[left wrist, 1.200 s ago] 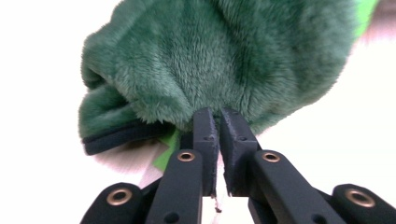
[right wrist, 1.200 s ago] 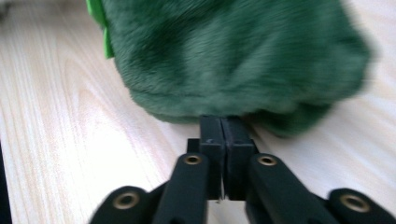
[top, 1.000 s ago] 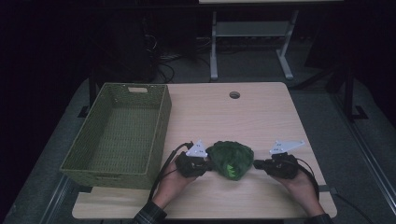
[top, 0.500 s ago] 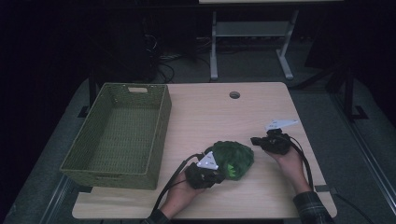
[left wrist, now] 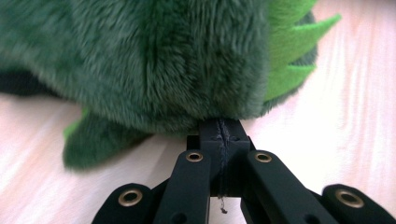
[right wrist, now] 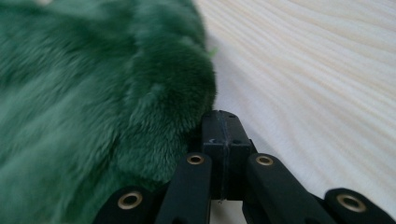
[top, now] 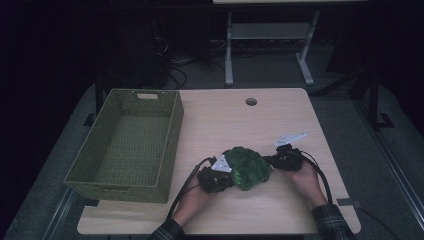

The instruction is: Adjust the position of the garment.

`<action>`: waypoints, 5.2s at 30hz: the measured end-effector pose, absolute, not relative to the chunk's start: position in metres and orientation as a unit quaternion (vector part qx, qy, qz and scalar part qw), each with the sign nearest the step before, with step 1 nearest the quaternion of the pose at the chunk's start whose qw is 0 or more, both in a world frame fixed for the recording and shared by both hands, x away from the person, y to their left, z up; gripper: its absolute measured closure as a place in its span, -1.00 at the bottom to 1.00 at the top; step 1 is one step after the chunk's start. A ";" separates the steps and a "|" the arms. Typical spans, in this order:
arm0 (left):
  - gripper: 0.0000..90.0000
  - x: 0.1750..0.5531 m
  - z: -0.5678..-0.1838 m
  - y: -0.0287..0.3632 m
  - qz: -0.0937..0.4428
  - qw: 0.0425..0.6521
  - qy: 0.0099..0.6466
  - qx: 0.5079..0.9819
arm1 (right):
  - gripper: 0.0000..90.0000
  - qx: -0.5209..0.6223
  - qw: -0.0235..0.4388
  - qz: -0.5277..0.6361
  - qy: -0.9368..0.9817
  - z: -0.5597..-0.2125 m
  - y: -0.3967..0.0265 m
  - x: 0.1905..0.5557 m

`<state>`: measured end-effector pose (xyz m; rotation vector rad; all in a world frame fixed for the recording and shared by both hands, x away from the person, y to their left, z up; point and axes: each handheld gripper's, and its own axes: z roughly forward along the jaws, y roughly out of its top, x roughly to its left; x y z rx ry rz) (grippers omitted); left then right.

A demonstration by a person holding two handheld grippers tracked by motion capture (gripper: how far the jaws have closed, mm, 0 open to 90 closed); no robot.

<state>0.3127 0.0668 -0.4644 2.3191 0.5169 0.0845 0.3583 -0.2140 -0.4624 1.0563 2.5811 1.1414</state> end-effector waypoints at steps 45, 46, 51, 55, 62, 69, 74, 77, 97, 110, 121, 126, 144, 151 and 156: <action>-0.61 0.322 -0.395 0.083 0.047 0.354 0.156 0.921 | -0.93 0.459 0.176 0.338 0.802 -0.483 -0.265 0.322; -0.62 0.325 -0.393 0.079 0.045 0.349 0.151 0.924 | -0.93 0.459 0.176 0.339 0.802 -0.484 -0.265 0.322; -0.62 0.336 -0.389 0.064 0.034 0.331 0.127 0.935 | -0.92 0.459 0.176 0.339 0.802 -0.484 -0.265 0.322; -0.62 0.345 -0.391 0.053 0.023 0.305 0.113 0.945 | -0.92 0.459 0.176 0.339 0.802 -0.484 -0.265 0.322; -0.63 0.356 -0.403 0.040 0.003 0.279 0.099 0.955 | -0.92 0.459 0.176 0.339 0.802 -0.484 -0.265 0.322; -0.65 0.359 -0.419 0.032 -0.011 0.248 0.092 0.964 | -0.92 0.459 0.176 0.339 0.802 -0.484 -0.265 0.322; -0.64 0.359 -0.426 0.027 -0.011 0.240 0.088 0.967 | -0.92 0.459 0.176 0.339 0.802 -0.484 -0.265 0.322; -0.64 0.357 -0.430 0.025 -0.006 0.231 0.086 0.969 | -0.92 0.459 0.176 0.339 0.802 -0.484 -0.265 0.322; 0.13 0.358 -0.442 0.022 0.020 0.203 0.084 0.975 | -0.91 0.460 0.177 0.340 0.801 -0.484 -0.265 0.321; 0.56 0.364 -0.427 0.029 -0.003 0.218 0.118 0.969 | -0.91 0.461 0.178 0.340 0.801 -0.484 -0.265 0.322; 0.55 0.362 -0.384 0.045 -0.001 0.257 0.149 0.955 | -0.91 0.461 0.177 0.340 0.800 -0.484 -0.265 0.321; 0.54 0.361 -0.365 0.054 0.003 0.265 0.158 0.951 | -0.91 0.461 0.177 0.340 0.800 -0.483 -0.265 0.322; 0.53 0.362 -0.303 0.109 0.038 0.279 0.197 0.939 | -0.91 0.461 0.178 0.340 0.800 -0.484 -0.265 0.322; 0.53 0.362 -0.286 0.142 0.056 0.286 0.228 0.929 | -0.91 0.461 0.178 0.340 0.800 -0.484 -0.265 0.322; 0.53 0.362 -0.278 0.168 0.071 0.284 0.253 0.922 | -0.91 0.461 0.178 0.340 0.800 -0.484 -0.265 0.322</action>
